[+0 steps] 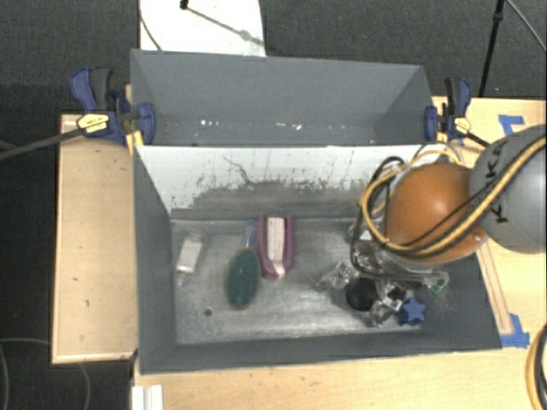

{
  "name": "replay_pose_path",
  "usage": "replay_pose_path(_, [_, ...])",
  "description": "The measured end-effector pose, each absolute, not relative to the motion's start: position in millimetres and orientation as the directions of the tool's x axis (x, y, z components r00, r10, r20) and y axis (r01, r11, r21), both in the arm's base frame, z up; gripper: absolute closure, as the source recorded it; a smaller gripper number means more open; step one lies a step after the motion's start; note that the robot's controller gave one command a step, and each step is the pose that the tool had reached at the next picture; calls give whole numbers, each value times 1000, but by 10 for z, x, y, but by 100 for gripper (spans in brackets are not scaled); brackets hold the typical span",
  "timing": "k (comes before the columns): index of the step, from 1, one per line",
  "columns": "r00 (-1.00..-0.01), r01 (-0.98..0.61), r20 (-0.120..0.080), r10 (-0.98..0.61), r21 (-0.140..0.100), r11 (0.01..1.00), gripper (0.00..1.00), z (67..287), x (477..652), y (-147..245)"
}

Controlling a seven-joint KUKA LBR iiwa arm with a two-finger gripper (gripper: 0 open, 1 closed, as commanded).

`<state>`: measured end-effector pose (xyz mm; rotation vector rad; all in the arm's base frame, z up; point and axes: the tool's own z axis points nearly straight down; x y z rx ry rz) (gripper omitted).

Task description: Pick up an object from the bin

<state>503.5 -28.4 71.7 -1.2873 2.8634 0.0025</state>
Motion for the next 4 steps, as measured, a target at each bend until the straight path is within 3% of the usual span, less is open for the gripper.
replay_pose_path(1, [-476,-879,-1,-879,-3,476,0,757,5361,-810])
replay_pose_path(2, [-478,-878,-3,-878,-1,478,100,765,5362,-787])
replay_pose_path(3, [68,-998,-1,-998,-4,-68,100,2685,5133,-753])
replay_pose_path(4, [226,-974,-2,-974,-3,-226,100,2760,5153,-977])
